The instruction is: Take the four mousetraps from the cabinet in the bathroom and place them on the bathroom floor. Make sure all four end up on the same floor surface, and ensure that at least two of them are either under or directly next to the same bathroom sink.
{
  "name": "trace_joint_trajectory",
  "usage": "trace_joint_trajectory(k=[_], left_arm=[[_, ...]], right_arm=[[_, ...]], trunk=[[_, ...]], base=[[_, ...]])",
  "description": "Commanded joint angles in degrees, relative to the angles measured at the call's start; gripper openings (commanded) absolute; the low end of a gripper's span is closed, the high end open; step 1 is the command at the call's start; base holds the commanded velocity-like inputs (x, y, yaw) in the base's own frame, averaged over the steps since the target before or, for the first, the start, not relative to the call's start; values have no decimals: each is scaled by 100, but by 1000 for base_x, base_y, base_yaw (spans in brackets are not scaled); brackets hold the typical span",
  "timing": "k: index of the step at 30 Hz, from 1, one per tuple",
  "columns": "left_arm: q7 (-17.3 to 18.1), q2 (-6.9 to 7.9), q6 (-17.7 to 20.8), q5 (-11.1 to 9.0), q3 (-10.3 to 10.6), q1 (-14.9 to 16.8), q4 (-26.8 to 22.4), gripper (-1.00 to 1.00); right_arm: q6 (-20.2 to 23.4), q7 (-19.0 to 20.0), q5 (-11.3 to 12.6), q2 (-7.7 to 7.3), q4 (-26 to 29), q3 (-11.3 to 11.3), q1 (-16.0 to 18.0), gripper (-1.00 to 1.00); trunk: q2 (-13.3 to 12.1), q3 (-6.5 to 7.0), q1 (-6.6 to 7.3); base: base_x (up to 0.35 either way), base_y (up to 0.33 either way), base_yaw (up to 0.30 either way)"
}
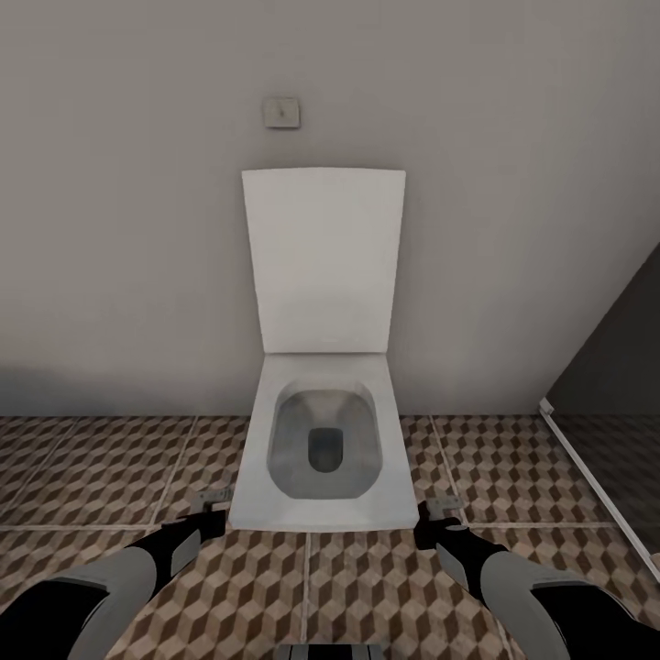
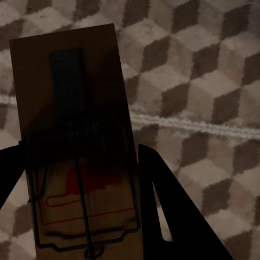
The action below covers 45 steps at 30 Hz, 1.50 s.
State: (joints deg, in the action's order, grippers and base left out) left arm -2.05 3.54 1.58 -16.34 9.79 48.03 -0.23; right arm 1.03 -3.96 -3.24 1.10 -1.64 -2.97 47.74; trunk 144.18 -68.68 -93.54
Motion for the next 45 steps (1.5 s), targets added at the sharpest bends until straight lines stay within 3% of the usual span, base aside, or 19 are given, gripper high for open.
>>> trace_joint_trajectory(k=[1, 5, 9, 14, 34, 45], left_arm=[[-17, 2, 13, -33, 49, 1, -3, -100], [-26, 5, -183, -31, 49, -39, -6, -100], [-31, 6, -764, -31, 49, -190, -10, -100], [-29, 6, -971, -35, 49, -245, -5, -100], [29, -19, -553, -4, 50, -259, -14, -100], [5, -28, -503, 7, 50, -259, -14, -100]], right_arm=[[11, -26, -35, 3, -12, -28, 7, -100], [11, -26, -36, -1, -12, -28, 7, -100], [11, -26, -36, -4, -12, -28, 7, -100], [13, -26, -36, -5, -12, -28, 7, -100], [20, -26, -36, -26, -12, -28, 7, -100], [35, -26, -36, -31, -12, -28, 7, -100]], trunk=[[2, -4, 1], [2, -4, 1], [2, -4, 1], [2, -4, 1], [2, -4, 1], [2, -4, 1]], base=[[0, 0, 0], [0, 0, 0], [0, 0, 0], [0, 0, 0], [0, 0, 0], [0, 0, 0]])
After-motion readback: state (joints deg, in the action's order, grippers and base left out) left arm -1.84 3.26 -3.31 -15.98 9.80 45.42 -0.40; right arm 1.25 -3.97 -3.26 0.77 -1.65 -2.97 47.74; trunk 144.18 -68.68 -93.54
